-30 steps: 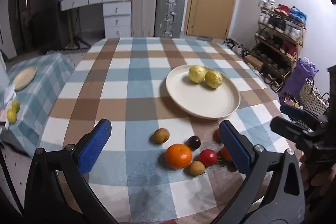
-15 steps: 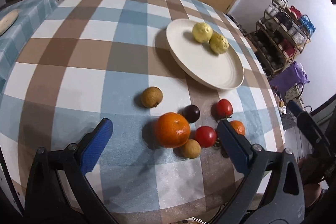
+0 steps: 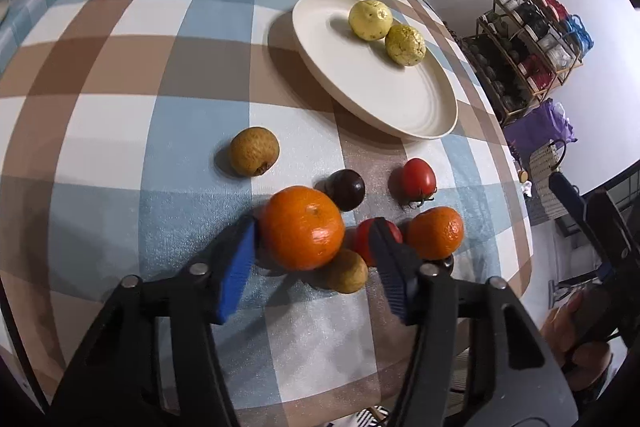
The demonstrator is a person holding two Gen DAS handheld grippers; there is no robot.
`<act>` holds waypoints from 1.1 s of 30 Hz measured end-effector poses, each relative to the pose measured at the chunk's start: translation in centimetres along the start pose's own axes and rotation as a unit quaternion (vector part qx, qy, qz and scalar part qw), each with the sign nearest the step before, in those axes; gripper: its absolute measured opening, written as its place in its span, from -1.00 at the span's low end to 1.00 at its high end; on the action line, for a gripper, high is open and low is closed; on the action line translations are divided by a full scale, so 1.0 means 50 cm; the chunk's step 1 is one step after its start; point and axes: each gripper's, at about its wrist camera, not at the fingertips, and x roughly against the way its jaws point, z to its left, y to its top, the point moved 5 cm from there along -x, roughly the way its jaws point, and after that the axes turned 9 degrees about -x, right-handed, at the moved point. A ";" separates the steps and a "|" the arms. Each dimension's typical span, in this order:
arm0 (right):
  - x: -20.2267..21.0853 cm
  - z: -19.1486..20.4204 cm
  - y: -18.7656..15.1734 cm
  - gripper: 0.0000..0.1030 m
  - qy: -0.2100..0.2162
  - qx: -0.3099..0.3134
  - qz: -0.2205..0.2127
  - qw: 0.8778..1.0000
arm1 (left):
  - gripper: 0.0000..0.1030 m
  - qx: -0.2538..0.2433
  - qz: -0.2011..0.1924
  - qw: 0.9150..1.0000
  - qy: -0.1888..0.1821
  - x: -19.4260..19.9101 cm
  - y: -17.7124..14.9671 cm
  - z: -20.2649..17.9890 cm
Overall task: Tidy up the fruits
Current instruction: 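Move the left tool to the large orange and grasp it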
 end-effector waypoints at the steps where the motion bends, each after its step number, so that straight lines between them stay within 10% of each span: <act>1: 0.000 0.000 -0.001 1.00 0.000 0.001 0.001 1.000 | -0.19 0.003 0.000 1.000 -0.003 -0.001 0.000 0.002; 33: -0.065 0.032 -0.057 0.99 0.012 0.029 0.073 0.997 | -0.25 -0.008 -0.108 0.993 -0.047 0.150 0.025 -0.008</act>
